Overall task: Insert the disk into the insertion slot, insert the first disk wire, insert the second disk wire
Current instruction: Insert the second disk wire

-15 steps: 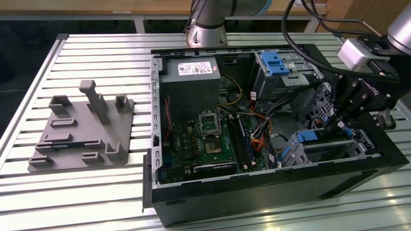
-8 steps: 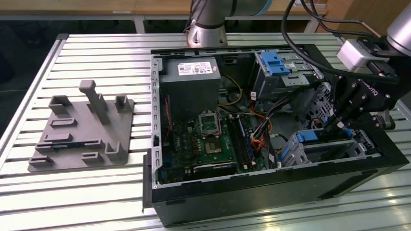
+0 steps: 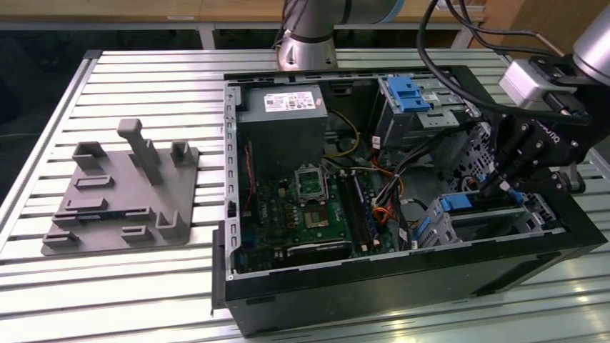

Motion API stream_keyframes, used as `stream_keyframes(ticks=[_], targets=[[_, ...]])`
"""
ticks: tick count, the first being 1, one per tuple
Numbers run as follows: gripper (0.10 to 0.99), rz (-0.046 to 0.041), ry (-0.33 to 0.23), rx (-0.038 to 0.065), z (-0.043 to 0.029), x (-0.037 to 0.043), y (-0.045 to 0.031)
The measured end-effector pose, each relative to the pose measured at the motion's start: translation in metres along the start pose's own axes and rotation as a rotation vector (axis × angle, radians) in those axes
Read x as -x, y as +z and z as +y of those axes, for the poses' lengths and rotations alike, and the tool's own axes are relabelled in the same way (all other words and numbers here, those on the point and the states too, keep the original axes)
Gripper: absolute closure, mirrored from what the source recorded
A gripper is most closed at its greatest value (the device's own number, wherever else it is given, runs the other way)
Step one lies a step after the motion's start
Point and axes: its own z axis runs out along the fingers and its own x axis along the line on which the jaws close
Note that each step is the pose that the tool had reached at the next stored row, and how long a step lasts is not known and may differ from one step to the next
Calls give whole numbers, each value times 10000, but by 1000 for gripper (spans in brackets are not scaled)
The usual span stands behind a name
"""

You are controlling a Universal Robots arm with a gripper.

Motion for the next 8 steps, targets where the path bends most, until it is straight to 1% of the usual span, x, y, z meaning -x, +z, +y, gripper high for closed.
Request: stream_keyframes(ticks=[8], targets=[[941, 2, -3, 0, -2, -8, 23]])
